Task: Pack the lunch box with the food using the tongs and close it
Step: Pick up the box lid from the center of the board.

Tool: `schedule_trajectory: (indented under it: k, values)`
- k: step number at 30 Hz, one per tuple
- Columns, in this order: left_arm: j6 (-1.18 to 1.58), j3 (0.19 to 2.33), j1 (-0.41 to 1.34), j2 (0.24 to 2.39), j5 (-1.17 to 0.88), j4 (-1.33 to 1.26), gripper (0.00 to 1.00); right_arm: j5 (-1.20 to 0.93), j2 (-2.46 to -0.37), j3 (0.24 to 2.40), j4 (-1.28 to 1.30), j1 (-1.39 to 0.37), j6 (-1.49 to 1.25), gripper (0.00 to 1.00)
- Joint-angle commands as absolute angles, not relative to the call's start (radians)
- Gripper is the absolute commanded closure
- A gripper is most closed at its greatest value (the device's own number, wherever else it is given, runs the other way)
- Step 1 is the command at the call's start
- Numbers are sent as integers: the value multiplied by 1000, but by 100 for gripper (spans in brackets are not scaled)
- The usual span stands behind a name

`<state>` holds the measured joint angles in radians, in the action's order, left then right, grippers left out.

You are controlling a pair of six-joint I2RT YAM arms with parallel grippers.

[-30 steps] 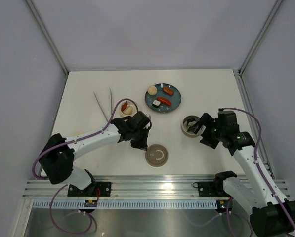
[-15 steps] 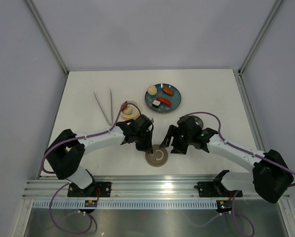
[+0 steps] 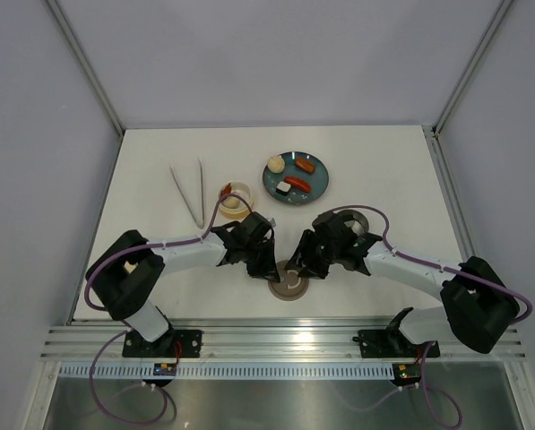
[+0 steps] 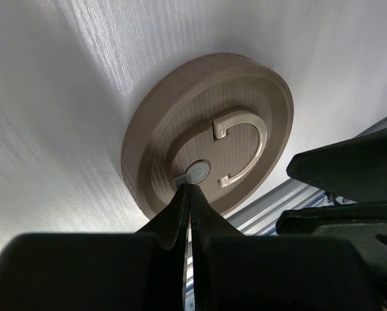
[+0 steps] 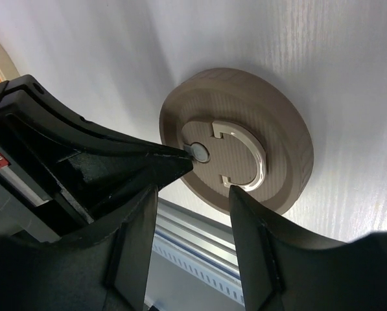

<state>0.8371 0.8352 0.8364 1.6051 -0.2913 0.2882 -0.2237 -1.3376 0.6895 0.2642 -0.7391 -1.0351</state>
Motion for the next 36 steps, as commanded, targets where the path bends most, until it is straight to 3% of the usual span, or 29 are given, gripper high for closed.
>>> schedule_trajectory:
  k: [1, 11, 23, 36]
  values:
    - [839, 796, 828, 1626, -273, 267, 100, -178, -1345, 687, 262, -755, -1046, 44]
    - [836, 795, 825, 1623, -272, 270, 100, -100, -1359, 683, 334, -759, -1017, 33]
    - [824, 813, 825, 1626, -279, 275, 100, -149, -1476, 701, 267, -759, -1002, 33]
    - [827, 815, 825, 1661, -291, 244, 100, -236, -1365, 657, 98, -773, -1017, 35]
